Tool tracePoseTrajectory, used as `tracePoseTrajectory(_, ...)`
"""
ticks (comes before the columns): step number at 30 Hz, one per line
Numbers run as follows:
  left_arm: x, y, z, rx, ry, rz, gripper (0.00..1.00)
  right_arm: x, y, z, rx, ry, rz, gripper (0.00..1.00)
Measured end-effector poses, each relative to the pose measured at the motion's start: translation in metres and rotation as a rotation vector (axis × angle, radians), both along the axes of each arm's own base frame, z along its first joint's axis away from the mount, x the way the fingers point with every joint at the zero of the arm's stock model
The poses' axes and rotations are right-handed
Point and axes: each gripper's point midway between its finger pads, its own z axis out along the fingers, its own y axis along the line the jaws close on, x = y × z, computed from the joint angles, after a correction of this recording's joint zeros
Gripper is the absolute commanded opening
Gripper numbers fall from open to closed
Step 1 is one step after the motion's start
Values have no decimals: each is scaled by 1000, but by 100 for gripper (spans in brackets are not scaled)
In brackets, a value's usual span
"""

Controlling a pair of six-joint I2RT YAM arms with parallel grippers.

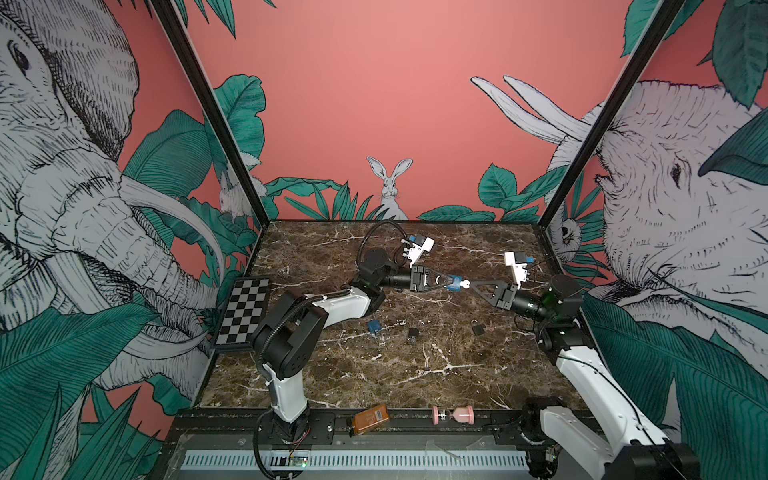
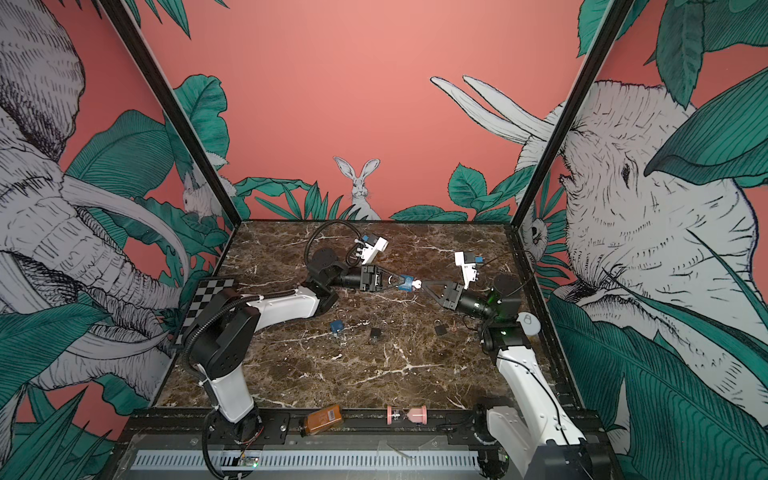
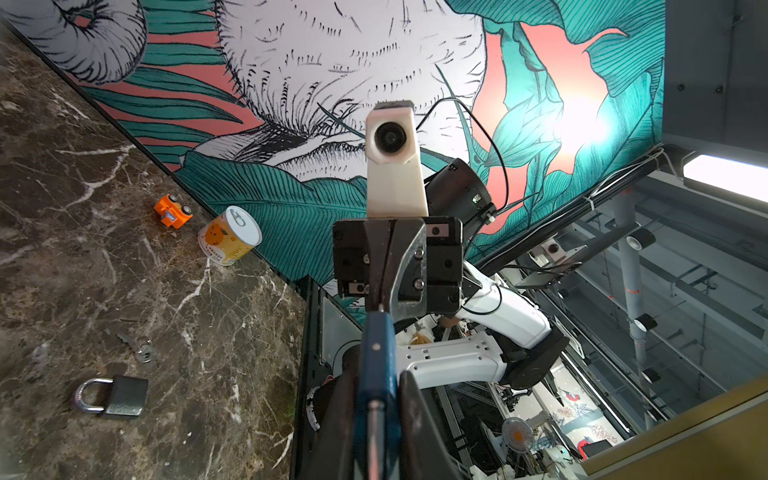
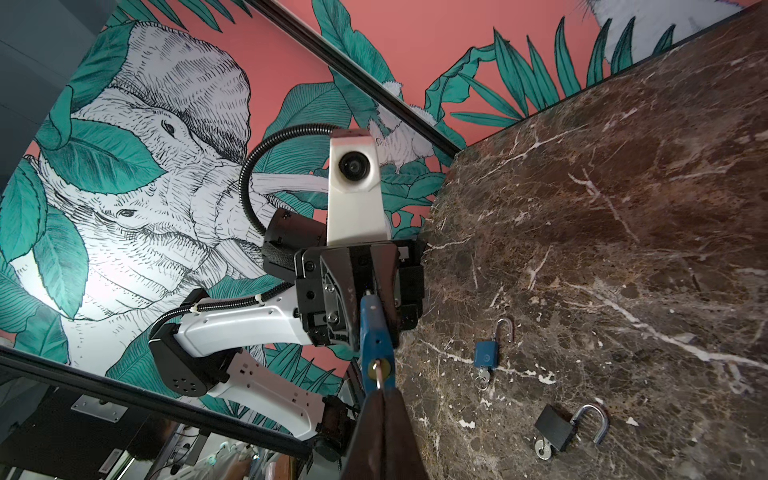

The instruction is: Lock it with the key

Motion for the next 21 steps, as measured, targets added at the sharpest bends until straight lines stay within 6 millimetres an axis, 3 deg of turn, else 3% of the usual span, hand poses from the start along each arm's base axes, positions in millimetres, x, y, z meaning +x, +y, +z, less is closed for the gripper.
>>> tracePoseTrajectory(7,14,5,-4,3,10,26,0,-2,-2,0,-10,0,-8,0)
tracePoseTrajectory(9,13,4,-7,6,18,17,0,-3,-3,-1,-21,3,-7,10)
tracePoseTrajectory(11,11,2,-9,9,23,6,0,-4,-3,-1,-31,-2,-6,14)
tracePoseTrajectory(21,-17,-6,-9,21,-107,-65,0,-10,-6,20,-136,-180,-54,18)
